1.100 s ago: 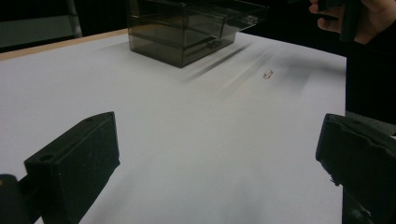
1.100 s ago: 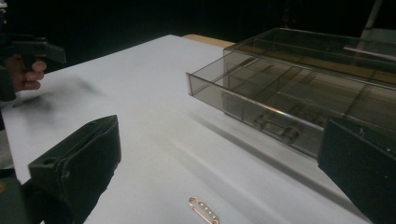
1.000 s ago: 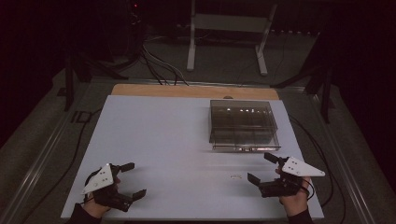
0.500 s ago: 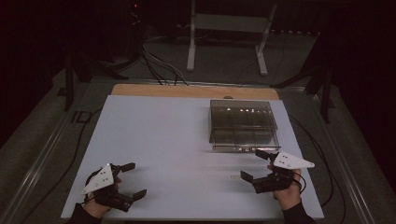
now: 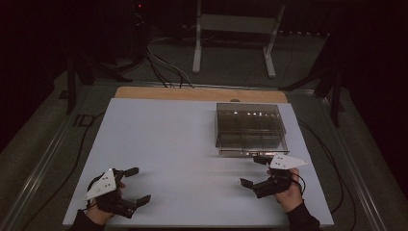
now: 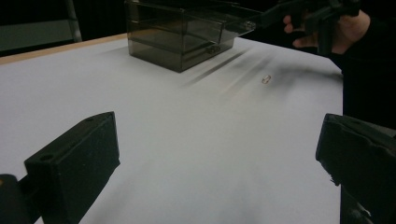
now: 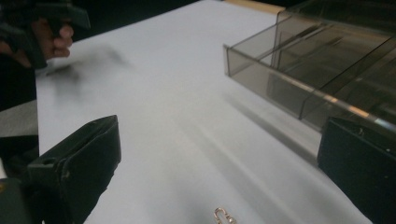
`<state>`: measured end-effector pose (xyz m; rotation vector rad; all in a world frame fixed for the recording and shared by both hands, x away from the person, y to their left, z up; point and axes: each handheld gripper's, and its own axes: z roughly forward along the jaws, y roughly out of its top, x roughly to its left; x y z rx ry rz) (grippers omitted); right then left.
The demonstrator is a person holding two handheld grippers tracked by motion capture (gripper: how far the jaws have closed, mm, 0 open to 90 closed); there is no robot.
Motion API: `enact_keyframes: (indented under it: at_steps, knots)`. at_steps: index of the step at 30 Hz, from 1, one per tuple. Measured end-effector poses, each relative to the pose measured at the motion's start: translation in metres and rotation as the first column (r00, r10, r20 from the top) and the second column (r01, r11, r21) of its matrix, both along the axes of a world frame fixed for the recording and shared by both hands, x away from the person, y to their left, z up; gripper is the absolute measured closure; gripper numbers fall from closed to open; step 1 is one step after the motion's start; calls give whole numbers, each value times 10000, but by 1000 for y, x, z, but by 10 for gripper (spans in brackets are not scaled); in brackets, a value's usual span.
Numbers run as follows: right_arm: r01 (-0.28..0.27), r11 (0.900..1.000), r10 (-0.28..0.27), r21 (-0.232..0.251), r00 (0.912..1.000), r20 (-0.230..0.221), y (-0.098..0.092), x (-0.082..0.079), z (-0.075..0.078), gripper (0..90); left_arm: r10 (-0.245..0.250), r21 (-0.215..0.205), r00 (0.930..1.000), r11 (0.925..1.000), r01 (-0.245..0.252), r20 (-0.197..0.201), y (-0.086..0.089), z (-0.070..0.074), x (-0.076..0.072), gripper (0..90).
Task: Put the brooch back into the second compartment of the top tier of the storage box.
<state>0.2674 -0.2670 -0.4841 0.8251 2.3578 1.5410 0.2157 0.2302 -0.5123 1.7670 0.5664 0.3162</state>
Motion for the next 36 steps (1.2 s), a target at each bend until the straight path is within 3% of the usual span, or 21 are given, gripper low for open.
enact_keyframes:
  at_steps: [10, 12, 17, 22, 28, 34, 36]
  knots:
    - [-651, 9977, 644, -192, 9972, -373, 3, 6, -15, 0, -33, 2, 10000, 10000, 33, 1, 0, 0, 0, 6]
    - [-705, 9960, 676, -542, 9963, -531, 4, 8, -19, 42, -55, 25, 10000, 10000, 55, -22, 0, 0, 0, 6]
    - [-763, 9908, 655, -1119, 9931, -973, 5, 9, -26, 48, -59, 28, 10000, 10000, 59, -37, 0, -1, 0, 6]
    - [-338, 9856, 146, -1659, 9932, -1153, 6, 10, -32, 90, -67, 23, 10000, 10000, 67, -17, 0, 0, -1, 6]
    - [-106, 9738, -152, -2271, 9937, -1114, 7, 10, -34, 229, -95, 77, 10000, 9999, 96, -28, 0, -1, 0, 6]
    - [-148, 9446, -179, -3278, 9951, -967, 11, 8, -38, 503, -98, 73, 9999, 9999, 98, -31, 0, 0, 0, 6]
    - [-139, 9342, -192, -3566, 9958, -891, 14, 8, -40, 556, -122, 103, 9999, 9999, 122, -22, 0, 0, -1, 6]
